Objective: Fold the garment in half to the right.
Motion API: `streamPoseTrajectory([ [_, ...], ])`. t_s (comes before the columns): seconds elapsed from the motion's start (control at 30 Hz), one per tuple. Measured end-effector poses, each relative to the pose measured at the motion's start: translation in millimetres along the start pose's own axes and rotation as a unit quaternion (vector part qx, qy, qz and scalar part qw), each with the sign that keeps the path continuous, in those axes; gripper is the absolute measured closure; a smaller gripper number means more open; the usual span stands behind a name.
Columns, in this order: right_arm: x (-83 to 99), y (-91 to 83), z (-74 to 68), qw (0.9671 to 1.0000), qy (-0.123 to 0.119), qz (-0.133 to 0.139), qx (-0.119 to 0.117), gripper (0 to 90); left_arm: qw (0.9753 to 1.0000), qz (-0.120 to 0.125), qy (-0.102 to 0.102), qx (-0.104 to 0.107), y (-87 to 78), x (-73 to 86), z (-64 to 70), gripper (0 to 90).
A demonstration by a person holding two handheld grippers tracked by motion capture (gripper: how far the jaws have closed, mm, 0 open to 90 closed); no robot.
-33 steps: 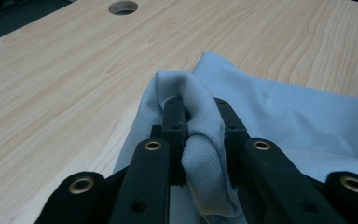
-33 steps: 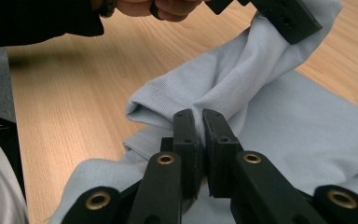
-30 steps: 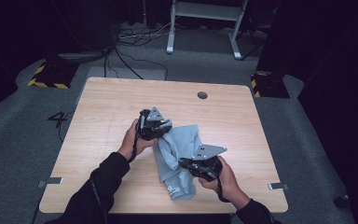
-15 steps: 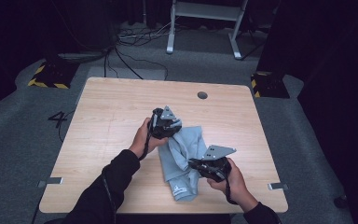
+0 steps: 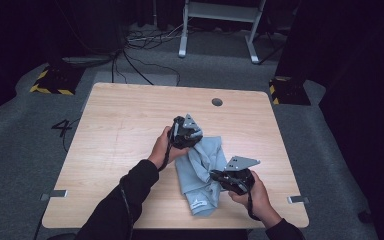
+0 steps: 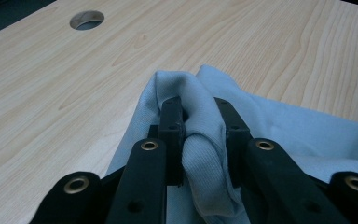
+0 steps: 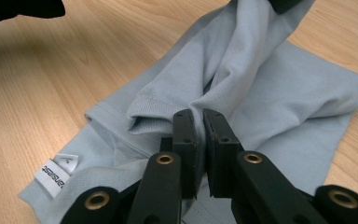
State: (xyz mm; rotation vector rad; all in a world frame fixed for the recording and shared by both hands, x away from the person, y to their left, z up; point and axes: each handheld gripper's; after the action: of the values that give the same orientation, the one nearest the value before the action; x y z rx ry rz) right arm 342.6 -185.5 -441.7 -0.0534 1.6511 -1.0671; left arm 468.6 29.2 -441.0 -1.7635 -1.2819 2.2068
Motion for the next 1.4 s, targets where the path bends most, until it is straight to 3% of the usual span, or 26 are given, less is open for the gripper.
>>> streamPoseTrajectory([
  [0.1, 1.5, 1.0, 1.5, 1.0, 0.001, -0.003, 0.0, 84.7, 1.0, -0.005, 0.005, -0.004, 4.0, -0.4, 1.2, 75.9],
  [0.2, 2.8, 2.5, 2.6, 1.0, 0.001, -0.007, 0.0, 84.7, 1.0, -0.005, -0.003, -0.004, 8.3, 0.1, 1.9, 75.2],
  [0.27, 3.0, 2.7, 3.1, 1.0, 0.0, -0.009, -0.001, 84.7, 0.9999, -0.005, -0.012, -0.008, 10.7, 0.2, 2.0, 68.9],
  [0.37, 4.2, 3.1, 4.9, 0.9999, 0.003, -0.012, 0.002, 84.6, 0.9999, 0.0, -0.009, -0.007, 13.3, 0.2, 4.6, 61.1],
  [0.43, 5.8, 4.1, 6.6, 0.9999, 0.003, -0.016, 0.002, 84.7, 1.0, 0.001, -0.006, 0.001, 14.6, 0.1, 6.4, 60.9],
  [0.6, 7.8, 4.1, 8.3, 0.9998, 0.002, -0.02, 0.004, 84.7, 1.0, -0.002, -0.003, -0.002, 17.3, -2.3, 9.1, 62.2],
  [0.7, 7.5, 0.8, 8.7, 0.9998, 0.006, -0.018, 0.005, 84.7, 0.9998, 0.013, -0.014, -0.002, 15.0, -5.4, 9.2, 55.3],
  [0.77, 6.9, -3.4, 8.6, 0.9999, 0.008, -0.011, 0.007, 84.7, 0.9992, 0.032, -0.017, 0.013, 9.4, -7.6, 9.2, 52.4],
  [0.87, 5.8, -11.8, 10.2, 0.9998, 0.009, -0.004, 0.018, 84.7, 0.9984, 0.049, -0.023, 0.014, -1.8, -11.8, 7.9, 44.6],
  [0.97, 7.6, -18.3, 16.5, 0.999, 0.029, 0.003, 0.035, 84.8, 0.9981, 0.054, -0.019, 0.021, -15.4, -13.6, 7.5, 40.7],
  [1.03, 11.8, -18.1, 19.8, 0.9982, 0.047, -0.004, 0.039, 84.7, 0.9976, 0.064, -0.014, 0.021, -26.5, -12.3, 7.0, 37.9],
  [1.13, 18.3, -14.8, 23.8, 0.9969, 0.062, -0.019, 0.045, 84.6, 0.9966, 0.077, -0.024, 0.019, -44.5, -5.8, 6.1, 37.8],
  [1.2, 20.9, -12.0, 25.9, 0.9963, 0.064, -0.028, 0.05, 84.5, 0.9972, 0.067, -0.015, 0.03, -50.4, 4.8, 13.0, 38.1],
  [1.27, 22.8, -9.1, 27.3, 0.9963, 0.061, -0.038, 0.048, 84.4, 0.9988, 0.039, 0.013, 0.026, -51.4, 18.3, 25.8, 37.6],
  [1.4, 27.9, -5.1, 29.5, 0.9958, 0.063, -0.049, 0.043, 84.2, 0.9978, 0.004, 0.037, 0.054, -52.3, 47.4, 51.1, 38.1],
])
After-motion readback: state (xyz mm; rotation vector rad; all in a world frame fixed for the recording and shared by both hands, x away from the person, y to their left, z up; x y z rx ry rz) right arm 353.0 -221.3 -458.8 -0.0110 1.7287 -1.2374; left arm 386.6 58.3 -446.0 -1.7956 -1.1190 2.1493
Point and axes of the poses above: each handheld gripper's, and its own axes: y roughly forward along the jaws, x roughly out of its underside, z roughly to its right, and after that the axes turned 2 degrees about x, right-handed
